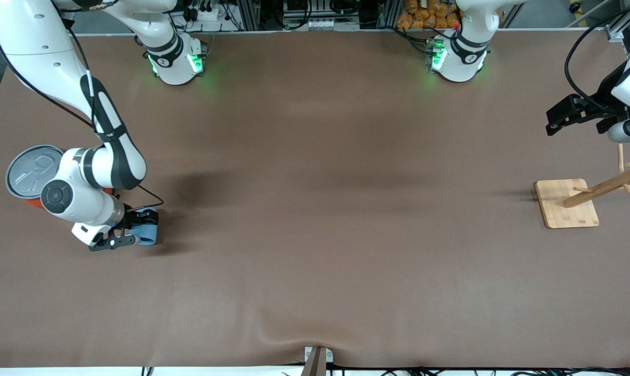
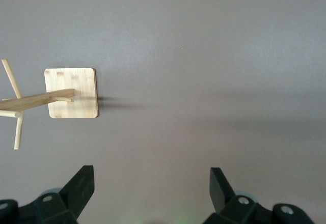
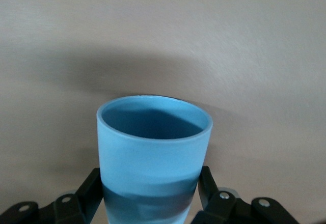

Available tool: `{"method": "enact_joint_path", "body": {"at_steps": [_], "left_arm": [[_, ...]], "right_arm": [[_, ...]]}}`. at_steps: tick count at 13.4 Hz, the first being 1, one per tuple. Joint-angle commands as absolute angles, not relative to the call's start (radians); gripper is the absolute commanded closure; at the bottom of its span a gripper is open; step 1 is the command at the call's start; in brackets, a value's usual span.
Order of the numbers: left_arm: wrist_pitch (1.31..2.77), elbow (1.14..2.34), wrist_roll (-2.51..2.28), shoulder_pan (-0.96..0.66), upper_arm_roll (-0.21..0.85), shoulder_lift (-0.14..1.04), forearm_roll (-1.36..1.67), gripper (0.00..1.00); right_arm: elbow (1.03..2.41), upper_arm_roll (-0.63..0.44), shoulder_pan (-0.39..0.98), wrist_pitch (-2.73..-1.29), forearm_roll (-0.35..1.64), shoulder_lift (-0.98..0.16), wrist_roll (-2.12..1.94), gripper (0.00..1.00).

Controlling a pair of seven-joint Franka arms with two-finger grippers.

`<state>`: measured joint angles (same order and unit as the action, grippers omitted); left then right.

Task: Flip cup
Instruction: 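Lift the blue cup with the right gripper and carry it toward the table middle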

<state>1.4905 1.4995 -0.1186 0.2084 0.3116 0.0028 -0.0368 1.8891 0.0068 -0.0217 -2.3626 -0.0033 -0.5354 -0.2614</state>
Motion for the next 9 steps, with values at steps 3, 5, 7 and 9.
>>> {"method": "enact_joint_path", "body": {"at_steps": [3, 5, 7, 9], "left_arm": [[1.485, 1.502, -0.1, 0.218, 0.314, -0.008, -0.035, 0.0], [1.485, 1.502, -0.1, 0.218, 0.314, -0.008, -0.035, 0.0], [1.485, 1.505, -0.1, 0.218, 0.314, -0.006, -0.035, 0.0], [1.488, 1.505, -0.1, 0.218, 0.314, 0.005, -0.025, 0.0]], "right_arm": [[1.862, 0.038, 0.087, -2.281, 0.008, -0.469, -0.529, 0.36], [1.836, 0.067, 0.167, -2.286, 0.011, -0.472, -0.571, 0.36], [1.793, 0.077, 0.279, -2.281, 0.008, -0.472, -0.575, 0.34], [1.743, 0.077, 0.423, -2.292, 0.002, -0.497, -0.578, 0.34]]}}
